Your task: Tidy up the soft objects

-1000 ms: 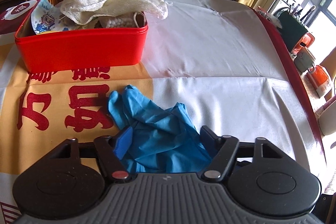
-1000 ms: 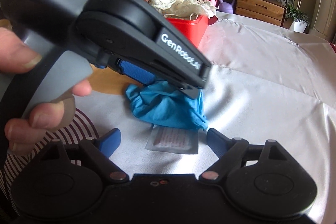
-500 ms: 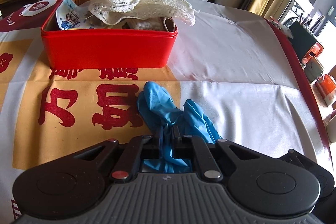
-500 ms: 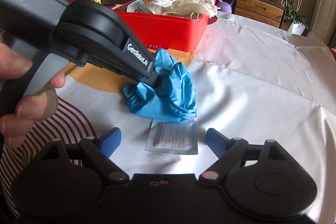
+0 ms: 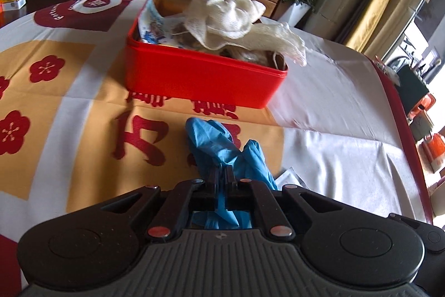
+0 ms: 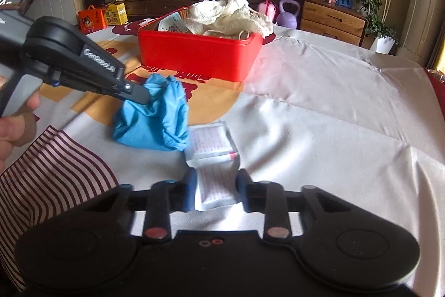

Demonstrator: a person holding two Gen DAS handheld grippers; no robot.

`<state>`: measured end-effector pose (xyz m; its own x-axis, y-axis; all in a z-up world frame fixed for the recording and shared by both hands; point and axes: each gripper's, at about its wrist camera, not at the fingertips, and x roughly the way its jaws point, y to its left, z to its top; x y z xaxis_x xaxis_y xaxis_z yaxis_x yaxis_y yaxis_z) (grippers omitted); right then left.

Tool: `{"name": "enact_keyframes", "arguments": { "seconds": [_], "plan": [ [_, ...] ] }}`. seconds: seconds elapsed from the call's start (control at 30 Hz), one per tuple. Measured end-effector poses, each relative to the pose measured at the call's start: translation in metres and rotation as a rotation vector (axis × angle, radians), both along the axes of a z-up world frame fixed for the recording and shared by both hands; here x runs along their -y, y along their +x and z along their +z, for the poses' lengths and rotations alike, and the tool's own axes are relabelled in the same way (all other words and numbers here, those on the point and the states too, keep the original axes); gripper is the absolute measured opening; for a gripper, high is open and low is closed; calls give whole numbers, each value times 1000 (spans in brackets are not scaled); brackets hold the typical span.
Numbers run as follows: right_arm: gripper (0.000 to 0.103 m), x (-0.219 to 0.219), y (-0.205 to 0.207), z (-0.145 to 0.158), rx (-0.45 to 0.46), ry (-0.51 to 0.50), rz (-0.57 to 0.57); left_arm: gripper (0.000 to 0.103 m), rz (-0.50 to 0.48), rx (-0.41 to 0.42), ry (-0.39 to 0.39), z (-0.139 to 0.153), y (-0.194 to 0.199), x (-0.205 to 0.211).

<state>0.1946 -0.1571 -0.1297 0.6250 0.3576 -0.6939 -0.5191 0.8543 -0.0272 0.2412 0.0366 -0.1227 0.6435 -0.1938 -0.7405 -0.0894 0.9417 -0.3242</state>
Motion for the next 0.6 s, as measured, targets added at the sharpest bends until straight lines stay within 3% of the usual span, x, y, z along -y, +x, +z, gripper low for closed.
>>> {"name": "enact_keyframes", "arguments": {
  "seconds": [0.1, 0.2, 0.5, 0.57, 0.6],
  "plan": [
    [26, 2, -2, 1, -9, 5, -3, 3, 5, 10, -2, 4, -7, -5],
    [5, 6, -3, 5, -11, 23, -23, 3, 10, 20, -8, 8, -15, -9],
    [6, 8, 0, 17, -43, 71, -37, 3, 11, 55, -21, 22, -32, -20],
    [12, 3, 4, 18, -48, 77, -30, 3, 14, 56, -20, 22, -35, -23],
    [19, -1, 7, 17, -57, 77, -29, 3, 15, 55, -21, 21, -36, -24]
  ]
}}
